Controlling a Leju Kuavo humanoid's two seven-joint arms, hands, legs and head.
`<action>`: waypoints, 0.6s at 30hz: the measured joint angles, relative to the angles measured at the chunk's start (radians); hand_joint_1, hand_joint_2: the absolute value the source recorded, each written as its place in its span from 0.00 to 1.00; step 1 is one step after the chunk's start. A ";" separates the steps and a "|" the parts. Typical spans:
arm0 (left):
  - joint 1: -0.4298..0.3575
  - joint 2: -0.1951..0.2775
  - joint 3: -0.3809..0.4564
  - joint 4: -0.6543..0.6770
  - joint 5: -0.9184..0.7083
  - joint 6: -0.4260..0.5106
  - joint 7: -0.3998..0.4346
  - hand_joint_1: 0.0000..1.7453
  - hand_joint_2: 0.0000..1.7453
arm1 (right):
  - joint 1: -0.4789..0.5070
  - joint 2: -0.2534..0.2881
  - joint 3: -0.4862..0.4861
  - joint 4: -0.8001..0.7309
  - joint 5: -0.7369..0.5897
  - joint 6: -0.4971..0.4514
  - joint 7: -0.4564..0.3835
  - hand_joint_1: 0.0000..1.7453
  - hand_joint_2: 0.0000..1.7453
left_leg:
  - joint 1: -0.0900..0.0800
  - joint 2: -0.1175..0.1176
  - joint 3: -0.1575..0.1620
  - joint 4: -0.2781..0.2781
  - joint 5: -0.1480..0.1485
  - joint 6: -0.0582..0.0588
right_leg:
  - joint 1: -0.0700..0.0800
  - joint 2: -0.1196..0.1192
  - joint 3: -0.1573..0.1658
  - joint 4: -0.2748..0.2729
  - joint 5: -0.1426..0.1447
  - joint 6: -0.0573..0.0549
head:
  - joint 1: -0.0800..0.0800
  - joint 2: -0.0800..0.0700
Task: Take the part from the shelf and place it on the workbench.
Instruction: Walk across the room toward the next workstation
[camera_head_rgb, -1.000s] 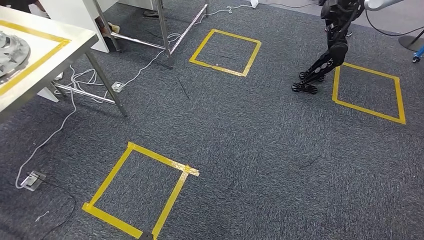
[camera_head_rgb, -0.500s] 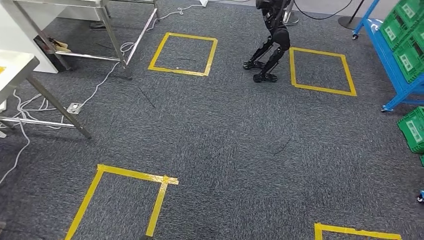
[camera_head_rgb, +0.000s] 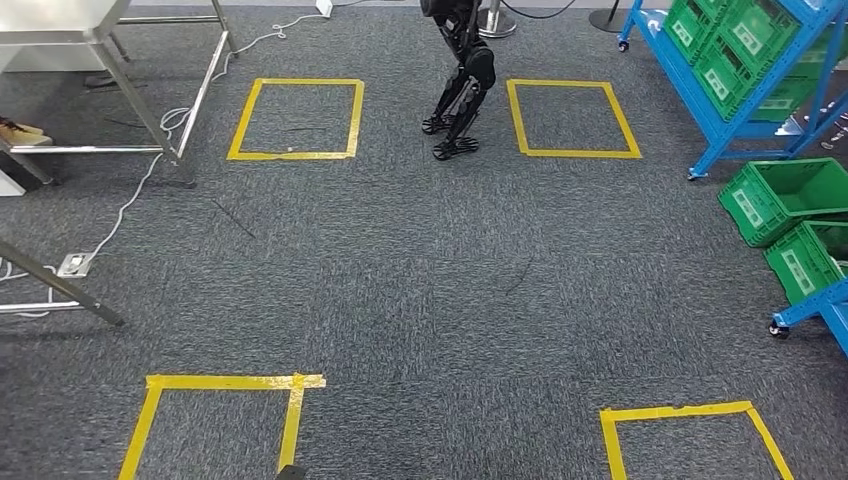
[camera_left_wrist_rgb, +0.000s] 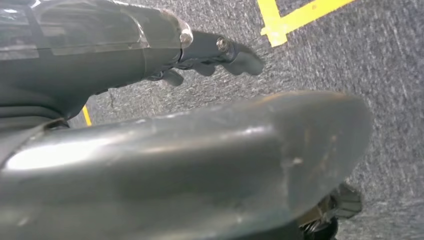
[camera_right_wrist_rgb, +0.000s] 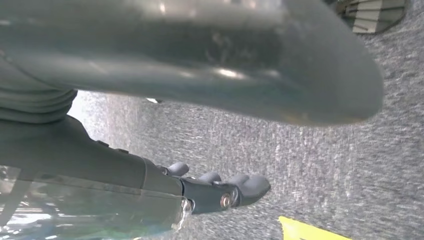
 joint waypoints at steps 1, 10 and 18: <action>0.000 0.000 0.000 0.000 0.001 0.000 -0.001 0.00 0.00 | 0.001 0.000 0.000 0.000 0.000 0.000 0.000 0.00 0.00 | 0.001 -0.013 0.003 0.002 -0.007 -0.005 | -0.002 0.011 0.003 -0.005 0.002 -0.004 | -0.001 0.000; 0.006 0.000 -0.001 0.001 0.002 0.000 0.000 0.00 0.00 | 0.000 0.000 0.000 0.000 0.001 0.000 -0.005 0.00 0.00 | 0.011 -0.153 -0.146 0.186 -0.004 -0.016 | -0.015 0.139 0.027 -0.008 -0.010 -0.017 | -0.015 0.000; 0.006 0.001 -0.001 0.001 0.003 0.000 0.000 0.00 0.00 | -0.003 0.002 0.000 0.001 0.001 0.000 -0.006 0.00 0.00 | 0.019 -0.170 -0.072 0.031 0.044 0.015 | -0.021 0.159 -0.010 0.058 -0.051 0.026 | -0.007 0.000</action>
